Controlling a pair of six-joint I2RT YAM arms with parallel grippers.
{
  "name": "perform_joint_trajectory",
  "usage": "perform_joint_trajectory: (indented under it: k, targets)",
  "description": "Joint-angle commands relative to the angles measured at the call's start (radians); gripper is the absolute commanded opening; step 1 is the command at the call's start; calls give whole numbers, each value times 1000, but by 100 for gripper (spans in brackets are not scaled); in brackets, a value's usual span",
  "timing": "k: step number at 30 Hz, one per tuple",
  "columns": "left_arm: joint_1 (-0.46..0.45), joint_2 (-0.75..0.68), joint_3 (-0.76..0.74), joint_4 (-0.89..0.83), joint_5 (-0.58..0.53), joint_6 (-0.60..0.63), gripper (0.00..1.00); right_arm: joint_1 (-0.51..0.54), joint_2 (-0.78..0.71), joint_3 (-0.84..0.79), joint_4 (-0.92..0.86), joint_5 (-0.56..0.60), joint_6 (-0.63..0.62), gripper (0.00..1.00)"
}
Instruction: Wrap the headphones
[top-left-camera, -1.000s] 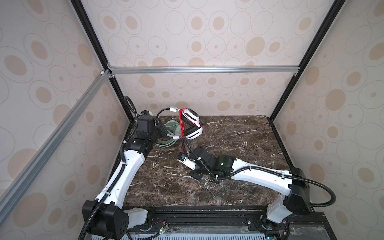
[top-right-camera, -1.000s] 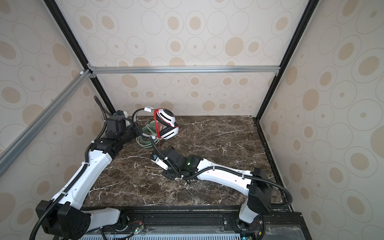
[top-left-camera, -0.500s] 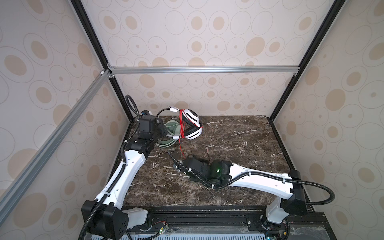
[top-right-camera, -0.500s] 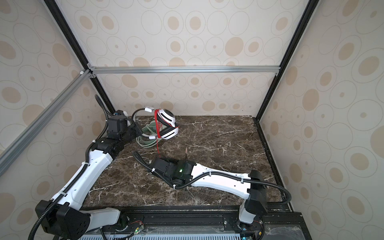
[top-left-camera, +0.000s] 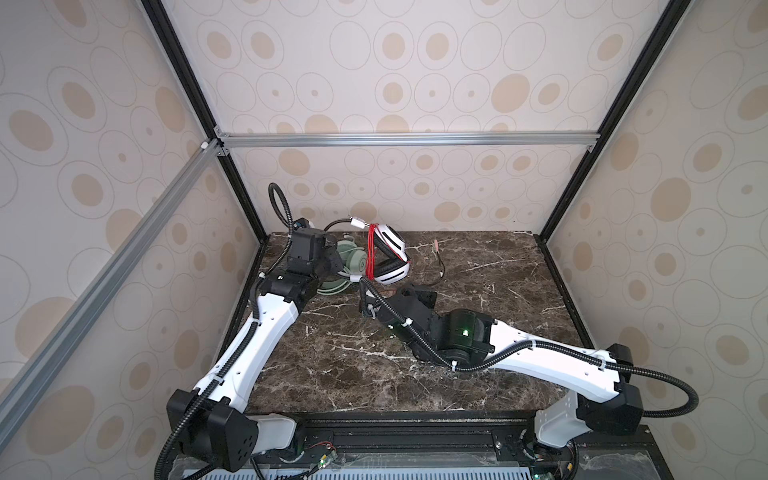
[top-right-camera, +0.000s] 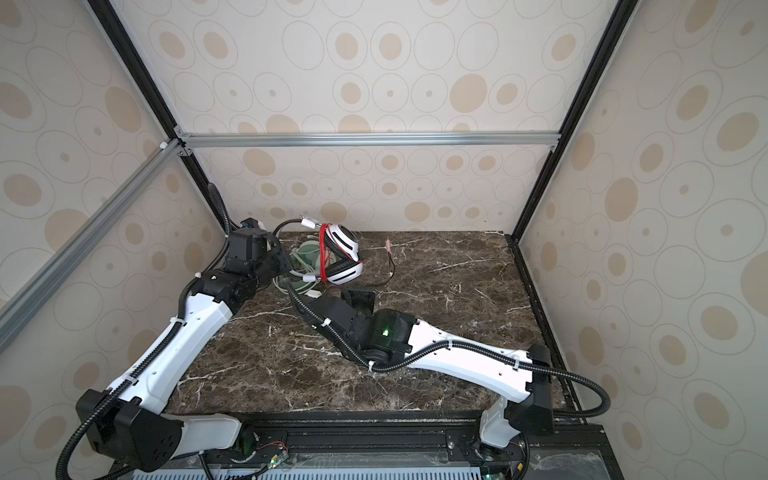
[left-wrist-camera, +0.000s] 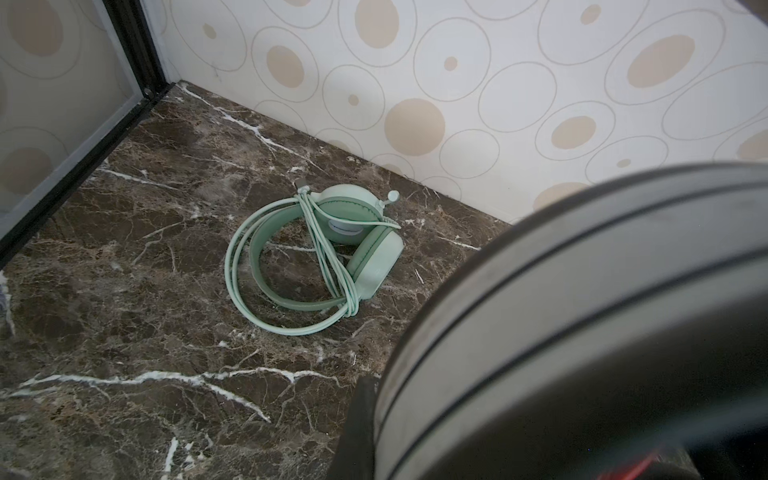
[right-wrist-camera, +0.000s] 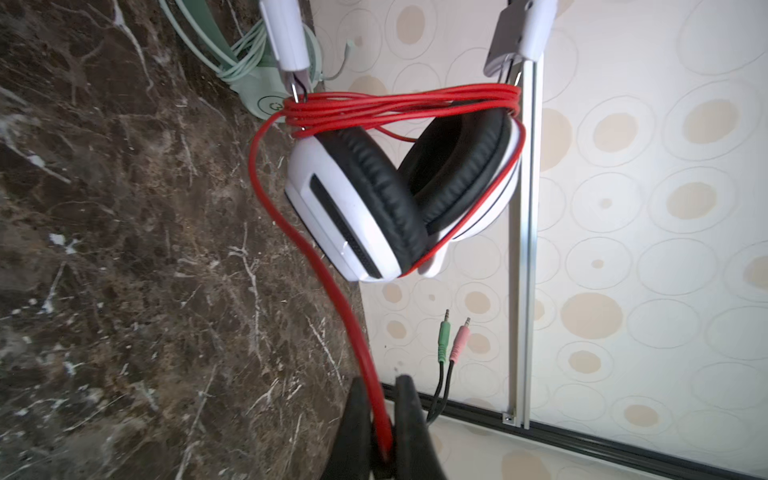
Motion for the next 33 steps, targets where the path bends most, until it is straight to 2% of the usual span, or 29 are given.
perform_joint_trajectory:
  k: [1,4,7,10,12,15,18,21,26,33]
  targets:
    - [-3,-10,69,45,-5,-17,0,-4,-42,-52,199,101,-211,0]
    - [-4,-7,72,44,1,-11,0,-9,-64,-82,336,104,-300,0]
    - [-9,5,75,42,15,-4,0,-10,-83,-57,327,25,-264,0]
    - [-25,24,85,47,58,30,0,-22,-89,-10,240,-121,-187,0]
    - [-45,41,96,54,120,89,0,-64,-99,-1,195,-262,-128,0]
    - [-81,54,109,57,180,169,0,-129,-117,-27,227,-382,-129,0]
    - [-98,48,106,67,252,239,0,-174,-127,-54,293,-430,-150,0]
    - [-102,37,96,83,322,280,0,-229,-129,-56,320,-473,-110,0]
    - [-113,12,78,115,392,308,0,-318,-131,-27,242,-616,12,1]
    - [-121,-11,63,138,441,340,0,-399,-122,-13,180,-725,98,8]
